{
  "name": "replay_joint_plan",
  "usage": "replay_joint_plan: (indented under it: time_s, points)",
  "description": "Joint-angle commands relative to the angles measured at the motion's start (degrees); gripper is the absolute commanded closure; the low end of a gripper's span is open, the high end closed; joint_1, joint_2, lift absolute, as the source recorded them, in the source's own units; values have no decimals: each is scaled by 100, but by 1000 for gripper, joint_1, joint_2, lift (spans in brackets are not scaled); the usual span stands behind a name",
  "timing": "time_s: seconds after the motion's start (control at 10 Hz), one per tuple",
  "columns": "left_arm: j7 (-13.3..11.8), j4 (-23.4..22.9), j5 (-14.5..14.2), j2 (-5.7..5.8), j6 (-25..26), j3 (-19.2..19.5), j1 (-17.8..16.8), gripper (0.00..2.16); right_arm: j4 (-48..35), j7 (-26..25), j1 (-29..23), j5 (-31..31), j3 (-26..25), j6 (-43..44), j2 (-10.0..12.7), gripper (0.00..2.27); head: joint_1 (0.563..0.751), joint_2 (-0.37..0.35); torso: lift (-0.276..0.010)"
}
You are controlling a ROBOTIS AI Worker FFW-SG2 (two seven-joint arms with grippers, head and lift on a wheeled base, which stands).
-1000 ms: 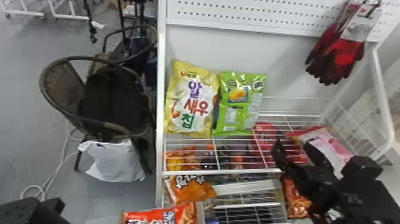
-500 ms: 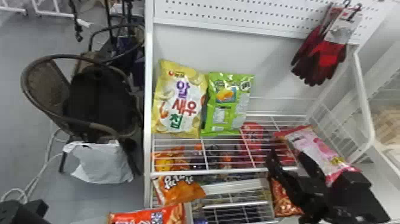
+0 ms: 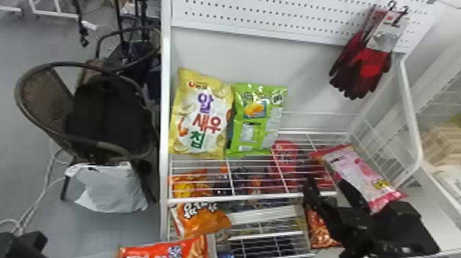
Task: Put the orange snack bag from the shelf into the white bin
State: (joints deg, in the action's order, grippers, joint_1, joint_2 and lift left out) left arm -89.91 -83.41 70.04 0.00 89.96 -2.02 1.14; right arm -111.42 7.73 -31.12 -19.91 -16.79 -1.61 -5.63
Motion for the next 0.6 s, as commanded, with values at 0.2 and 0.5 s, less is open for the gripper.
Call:
replay_joint_plan:
  time_s: [0.2,0.5]
  points:
    - [-66,-9,36,-15,7,-9,0,2138,15,0,1,-48,0,24,0,76,695,-255,1]
    - [-66,-18,71,-15,7,-9,35,2138,15,0,-8,-127,0,6,0,76,695,-254,1]
